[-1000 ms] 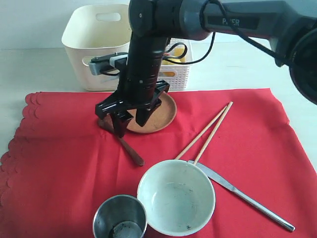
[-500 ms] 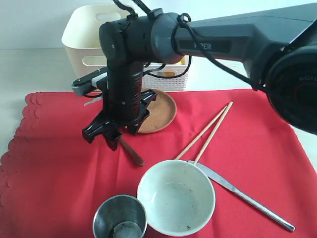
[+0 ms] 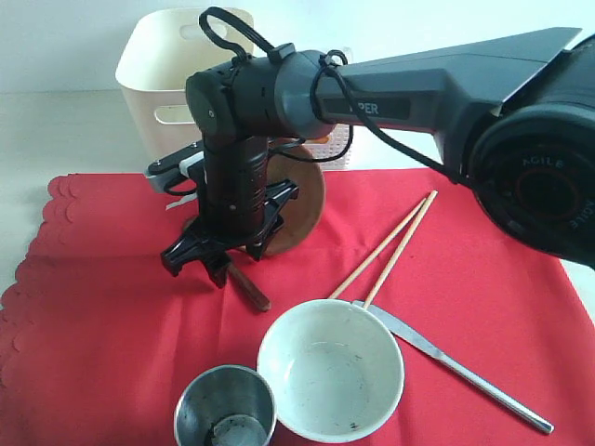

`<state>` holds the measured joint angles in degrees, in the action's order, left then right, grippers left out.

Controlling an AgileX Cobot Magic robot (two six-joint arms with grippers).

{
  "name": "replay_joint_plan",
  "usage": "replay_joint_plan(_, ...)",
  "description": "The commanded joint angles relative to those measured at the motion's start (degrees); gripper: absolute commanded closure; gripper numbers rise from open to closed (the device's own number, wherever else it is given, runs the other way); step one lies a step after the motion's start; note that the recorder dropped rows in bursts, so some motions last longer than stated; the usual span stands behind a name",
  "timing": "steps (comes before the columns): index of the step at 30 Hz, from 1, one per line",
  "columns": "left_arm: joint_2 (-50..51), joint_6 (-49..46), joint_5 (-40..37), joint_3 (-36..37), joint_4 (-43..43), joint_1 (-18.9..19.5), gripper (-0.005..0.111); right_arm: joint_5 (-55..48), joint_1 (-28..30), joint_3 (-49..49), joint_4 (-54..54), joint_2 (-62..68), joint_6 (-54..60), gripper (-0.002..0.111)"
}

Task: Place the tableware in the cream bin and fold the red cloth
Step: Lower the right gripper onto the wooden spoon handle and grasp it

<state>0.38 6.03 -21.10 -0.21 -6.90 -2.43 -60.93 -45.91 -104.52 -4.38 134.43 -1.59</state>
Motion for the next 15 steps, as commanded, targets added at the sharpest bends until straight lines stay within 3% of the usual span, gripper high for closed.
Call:
replay_joint_plan(1, -0.4, 0.3, 0.3, 0.2, 0.0, 0.2, 0.107, 0.2, -0.1, 0.2, 0.3, 0.6, -1.1, 0.054)
replay_joint_plan(15, -0.4, 0.2, 0.3, 0.2, 0.0, 0.2, 0.107, 1.0, -0.1, 0.2, 0.3, -2.0, -1.1, 0.054)
